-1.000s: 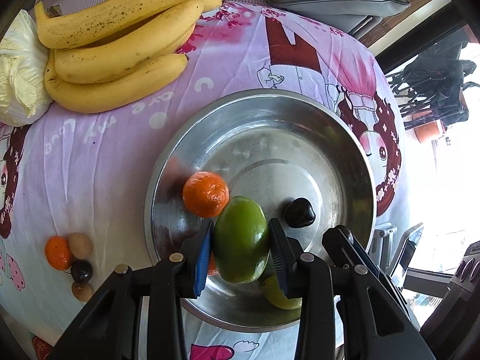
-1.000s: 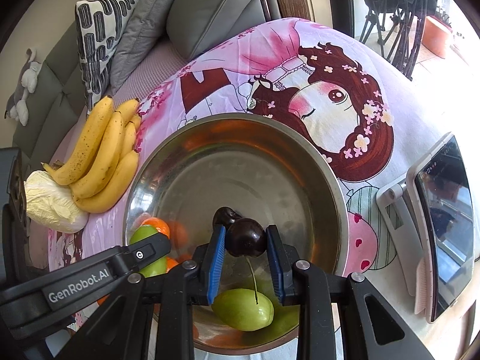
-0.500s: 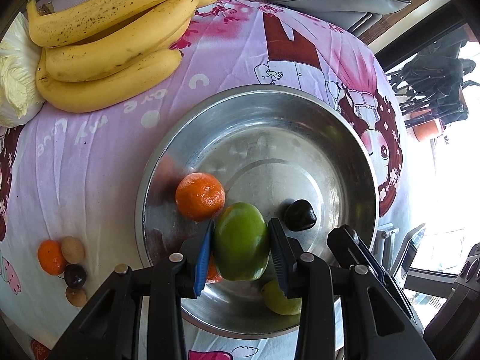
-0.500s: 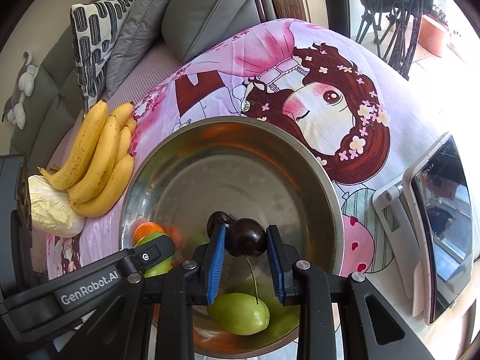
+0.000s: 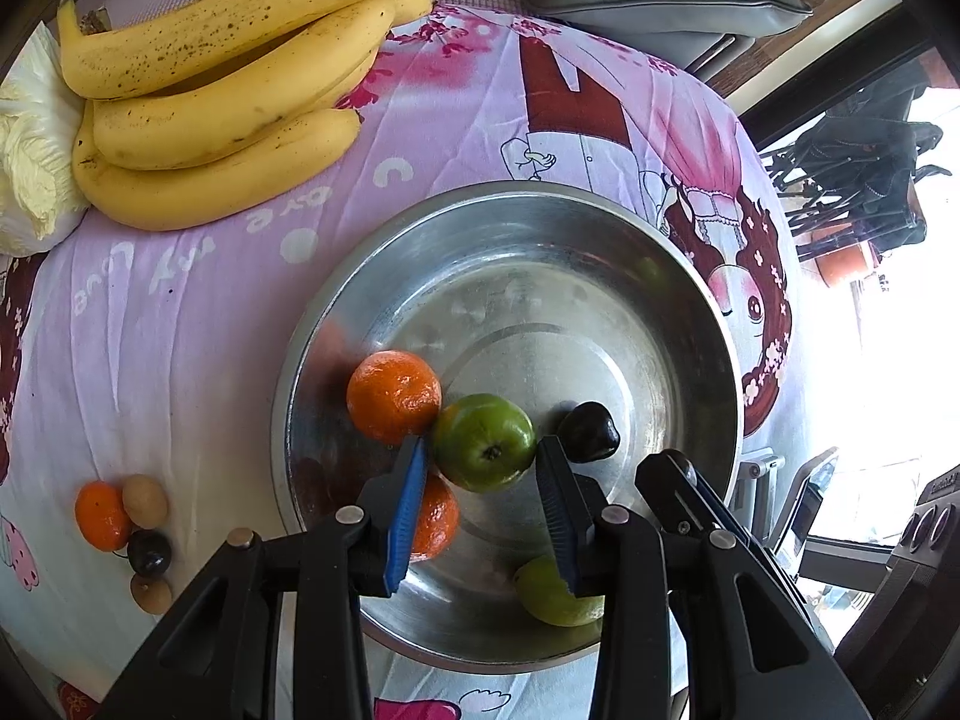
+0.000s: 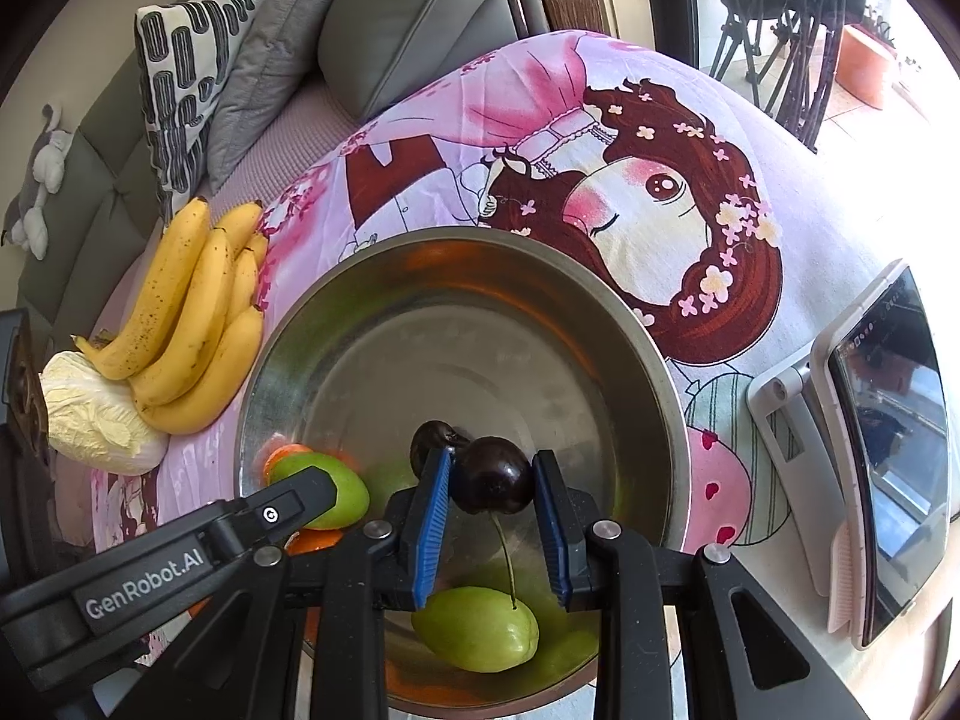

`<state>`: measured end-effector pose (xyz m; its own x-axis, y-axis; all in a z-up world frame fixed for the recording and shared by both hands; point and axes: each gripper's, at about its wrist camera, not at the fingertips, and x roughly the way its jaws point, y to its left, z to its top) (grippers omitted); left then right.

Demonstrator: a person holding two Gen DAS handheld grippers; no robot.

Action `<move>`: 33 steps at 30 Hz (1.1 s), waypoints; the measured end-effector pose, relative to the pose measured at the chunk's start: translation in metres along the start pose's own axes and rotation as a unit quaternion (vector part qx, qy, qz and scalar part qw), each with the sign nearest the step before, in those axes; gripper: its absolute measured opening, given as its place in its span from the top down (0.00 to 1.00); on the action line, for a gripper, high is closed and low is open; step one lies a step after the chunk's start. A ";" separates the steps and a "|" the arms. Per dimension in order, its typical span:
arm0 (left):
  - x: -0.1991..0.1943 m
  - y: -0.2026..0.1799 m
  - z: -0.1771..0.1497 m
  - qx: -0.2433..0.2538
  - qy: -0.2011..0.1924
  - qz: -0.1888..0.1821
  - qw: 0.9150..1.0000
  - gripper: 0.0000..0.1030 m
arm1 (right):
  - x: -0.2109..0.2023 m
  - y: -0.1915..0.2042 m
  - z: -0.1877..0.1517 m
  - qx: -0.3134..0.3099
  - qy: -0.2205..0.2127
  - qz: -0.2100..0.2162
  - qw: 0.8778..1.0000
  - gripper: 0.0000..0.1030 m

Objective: Organize fruits
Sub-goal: 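Lower both fruits into the bowl and open both tools, then withdraw both open tools from the bowl toward the remaining fruits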

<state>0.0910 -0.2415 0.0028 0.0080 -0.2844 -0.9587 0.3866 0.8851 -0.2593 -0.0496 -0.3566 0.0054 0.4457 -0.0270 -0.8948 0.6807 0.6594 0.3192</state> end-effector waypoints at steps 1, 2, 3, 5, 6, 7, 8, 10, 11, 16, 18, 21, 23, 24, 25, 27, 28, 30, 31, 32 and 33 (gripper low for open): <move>-0.001 0.000 0.000 0.001 -0.002 0.000 1.000 0.62 | 0.000 0.000 0.000 -0.001 -0.001 0.001 1.000 0.70; -0.003 0.000 0.000 0.001 -0.004 0.000 1.000 0.62 | -0.001 0.001 0.000 -0.002 -0.003 0.001 1.000 0.69; -0.005 0.000 0.000 0.002 -0.006 -0.001 1.000 0.62 | -0.002 0.001 0.001 -0.003 -0.005 0.002 1.000 0.69; -0.008 0.001 0.000 0.003 -0.010 -0.002 1.000 0.62 | -0.004 0.002 0.001 -0.005 -0.009 0.003 1.000 0.67; -0.010 0.001 0.000 0.004 -0.013 -0.001 1.000 0.62 | -0.005 0.002 0.001 -0.005 -0.010 0.003 1.000 0.64; -0.012 0.001 0.000 0.004 -0.016 0.000 1.000 0.62 | -0.006 0.002 0.001 -0.005 -0.012 0.002 1.000 0.62; -0.015 0.002 0.000 0.004 -0.019 0.000 1.000 0.62 | -0.006 0.002 0.001 -0.005 -0.013 0.003 1.000 0.58; -0.021 0.004 -0.001 0.004 -0.025 -0.002 1.000 0.62 | -0.008 0.002 0.001 -0.005 -0.015 0.003 1.000 0.51; -0.024 0.006 -0.001 0.002 -0.029 -0.003 1.000 0.62 | -0.008 0.002 0.001 -0.005 -0.016 0.004 1.000 0.47; -0.037 0.019 -0.001 -0.010 -0.046 0.005 0.999 0.61 | -0.008 0.007 0.001 -0.013 -0.012 0.009 1.000 0.34; -0.041 0.026 -0.001 -0.016 -0.052 0.009 0.998 0.57 | -0.005 0.010 0.000 -0.016 -0.002 0.006 1.000 0.32; -0.044 0.039 -0.004 -0.025 -0.058 0.016 0.998 0.52 | 0.000 0.013 -0.001 -0.022 0.013 0.002 1.000 0.31; -0.045 0.048 -0.007 -0.032 -0.057 0.021 0.998 0.49 | 0.001 0.016 -0.003 -0.027 0.018 0.001 0.999 0.31; -0.045 0.053 -0.009 -0.035 -0.057 0.024 0.997 0.48 | 0.001 0.018 -0.004 -0.029 0.019 0.001 0.999 0.31; -0.044 0.058 -0.010 -0.039 -0.057 0.026 0.997 0.46 | 0.001 0.019 -0.004 -0.032 0.020 0.002 0.999 0.31; -0.044 0.068 -0.013 -0.048 -0.057 0.032 0.997 0.45 | 0.002 0.023 -0.005 -0.039 0.021 0.005 0.999 0.29; -0.044 0.073 -0.014 -0.054 -0.057 0.034 0.996 0.44 | 0.002 0.025 -0.006 -0.042 0.023 0.006 0.999 0.29; -0.042 0.083 -0.016 -0.067 -0.055 0.041 0.995 0.31 | 0.003 0.029 -0.007 -0.050 0.026 0.010 0.998 0.28; -0.041 0.088 -0.018 -0.073 -0.056 0.044 0.995 0.24 | 0.004 0.031 -0.007 -0.053 0.028 0.013 0.998 0.28; -0.041 0.093 -0.020 -0.076 -0.059 0.047 0.994 0.24 | 0.005 0.033 -0.008 -0.056 0.029 0.016 0.998 0.28; -0.040 0.096 -0.022 -0.079 -0.060 0.050 0.994 0.24 | 0.006 0.035 -0.009 -0.059 0.031 0.019 0.998 0.28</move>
<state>0.1078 -0.1367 0.0140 0.1519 -0.2261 -0.9622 0.2280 0.9553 -0.1885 -0.0282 -0.3271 0.0090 0.4305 0.0434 -0.9015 0.5893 0.7431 0.3171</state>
